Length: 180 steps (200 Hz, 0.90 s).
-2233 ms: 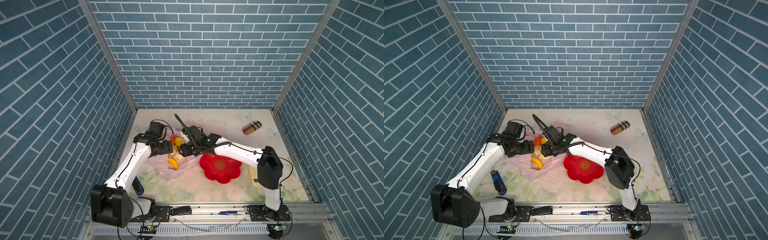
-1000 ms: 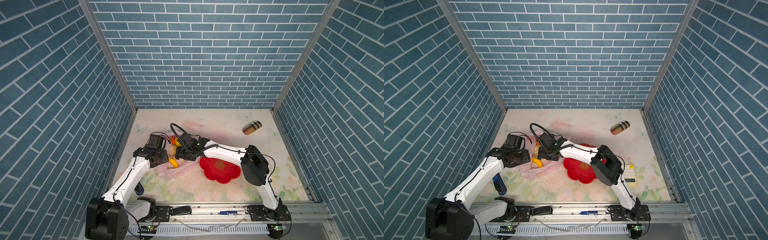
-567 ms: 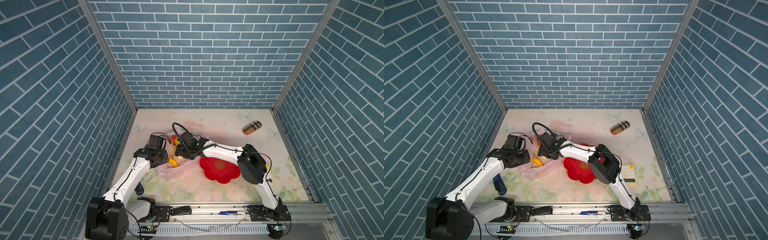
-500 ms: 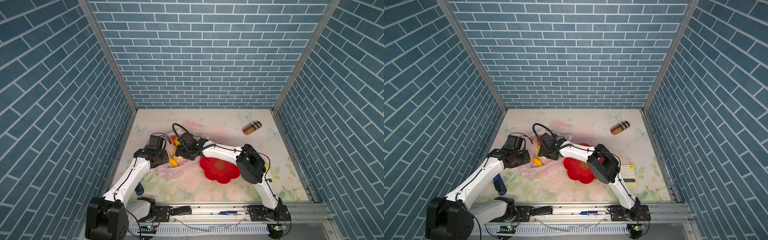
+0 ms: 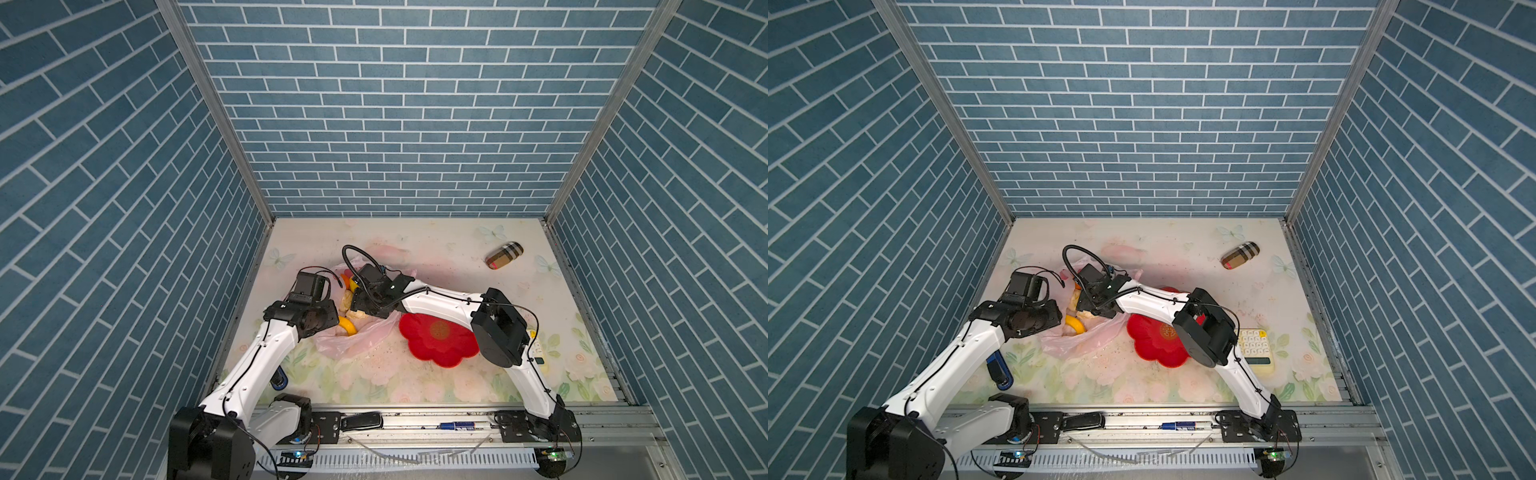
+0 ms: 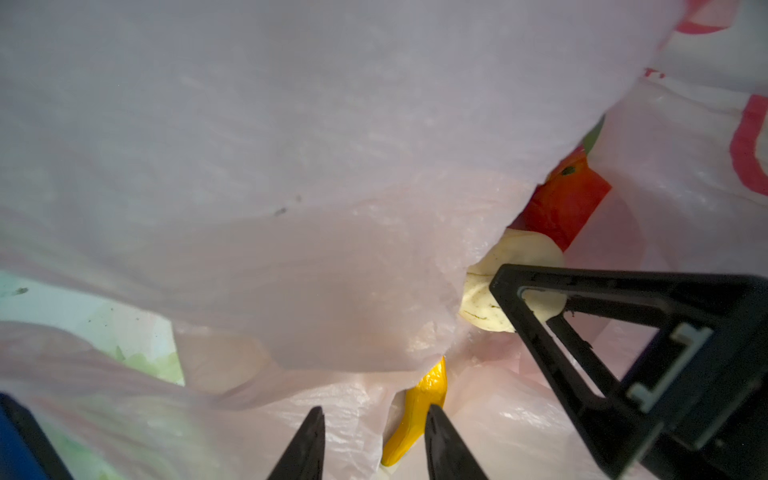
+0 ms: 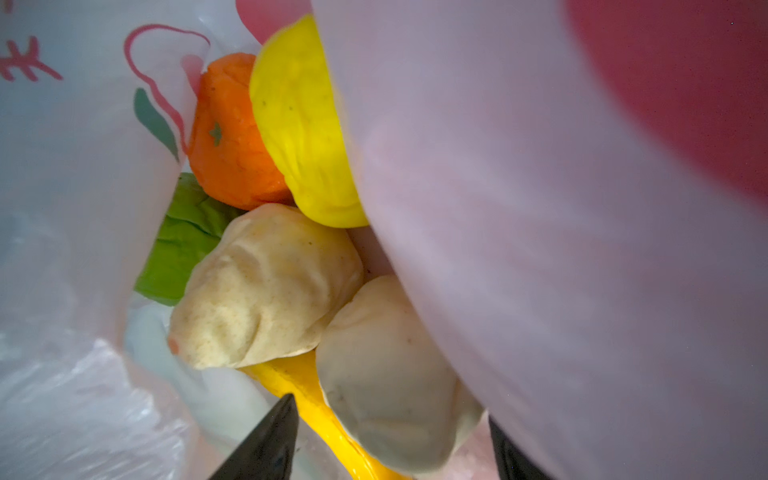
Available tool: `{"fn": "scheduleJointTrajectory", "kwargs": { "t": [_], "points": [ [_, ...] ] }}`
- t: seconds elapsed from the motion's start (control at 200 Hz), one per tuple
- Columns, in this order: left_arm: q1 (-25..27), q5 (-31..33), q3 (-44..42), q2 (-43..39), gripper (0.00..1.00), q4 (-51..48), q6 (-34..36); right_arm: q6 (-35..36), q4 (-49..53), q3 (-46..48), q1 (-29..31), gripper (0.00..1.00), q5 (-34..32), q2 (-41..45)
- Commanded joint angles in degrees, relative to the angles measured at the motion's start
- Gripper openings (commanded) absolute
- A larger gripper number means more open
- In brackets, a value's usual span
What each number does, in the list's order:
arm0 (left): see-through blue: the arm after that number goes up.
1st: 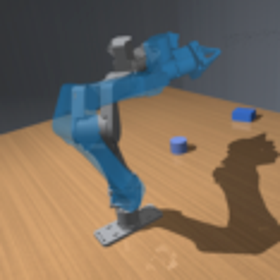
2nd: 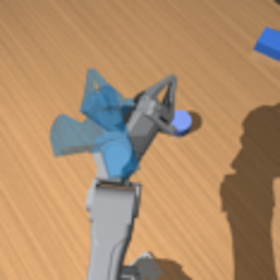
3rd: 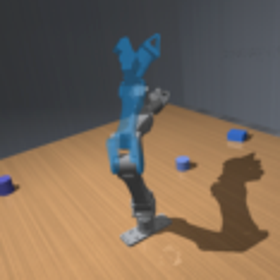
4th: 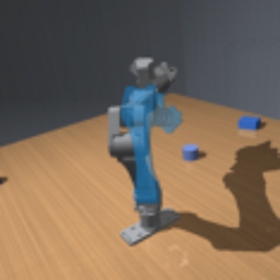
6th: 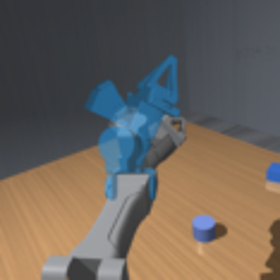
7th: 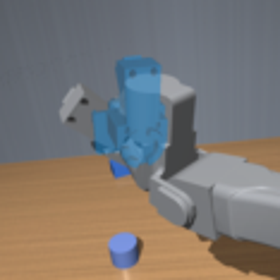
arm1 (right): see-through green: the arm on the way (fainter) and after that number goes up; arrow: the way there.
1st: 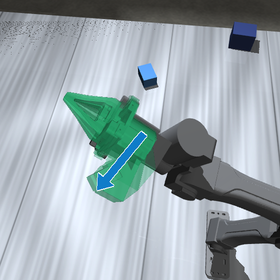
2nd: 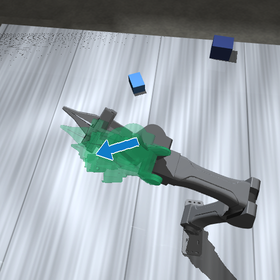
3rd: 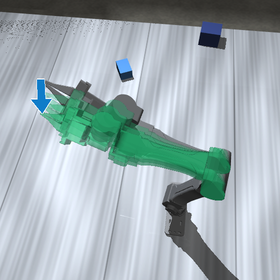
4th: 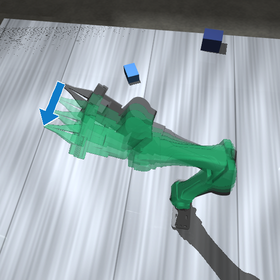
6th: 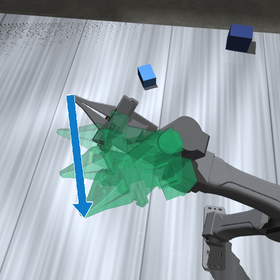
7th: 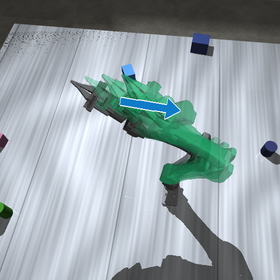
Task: Take the fake fruits out of the plastic bag
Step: 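Lower the open right gripper toward the cream bun and banana inside the bag, then close the right gripper on the cream bun while the left holds the bag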
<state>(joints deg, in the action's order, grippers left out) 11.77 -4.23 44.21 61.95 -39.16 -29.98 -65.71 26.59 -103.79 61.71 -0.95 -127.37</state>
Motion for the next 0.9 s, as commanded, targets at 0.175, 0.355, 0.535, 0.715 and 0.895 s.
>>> {"fn": "scheduleJointTrajectory", "kwargs": {
  "t": [0.175,0.355,0.535,0.715,0.895],
  "points": [
    [0.22,-1.97,-1.62,-2.83,0.4,0.48,-0.73,-0.46,3.97,-3.8,1.74,0.73,-3.61,2.49],
    [0.16,-3.21,-2.67,-3.83,0.4,0.92,-1.0,-0.82,4.4,-6.58,1.82,0.73,-2.69,-1.13],
    [0.23,-3.93,-3.4,-3.9,0.4,1.25,-0.92,-0.82,8.15,-12.24,1.66,0.73,-2.65,-5.62],
    [0.27,-4.1,-3.79,-4.29,0.39,1.11,-0.87,-0.82,12.69,-17.38,1.49,0.74,-3.01,-9.05],
    [0.22,-4.21,-4.02,-4.51,0.39,1.41,-0.78,-0.82,14.78,-19.8,1.22,0.74,-3.65,-10.9]
  ]
}}
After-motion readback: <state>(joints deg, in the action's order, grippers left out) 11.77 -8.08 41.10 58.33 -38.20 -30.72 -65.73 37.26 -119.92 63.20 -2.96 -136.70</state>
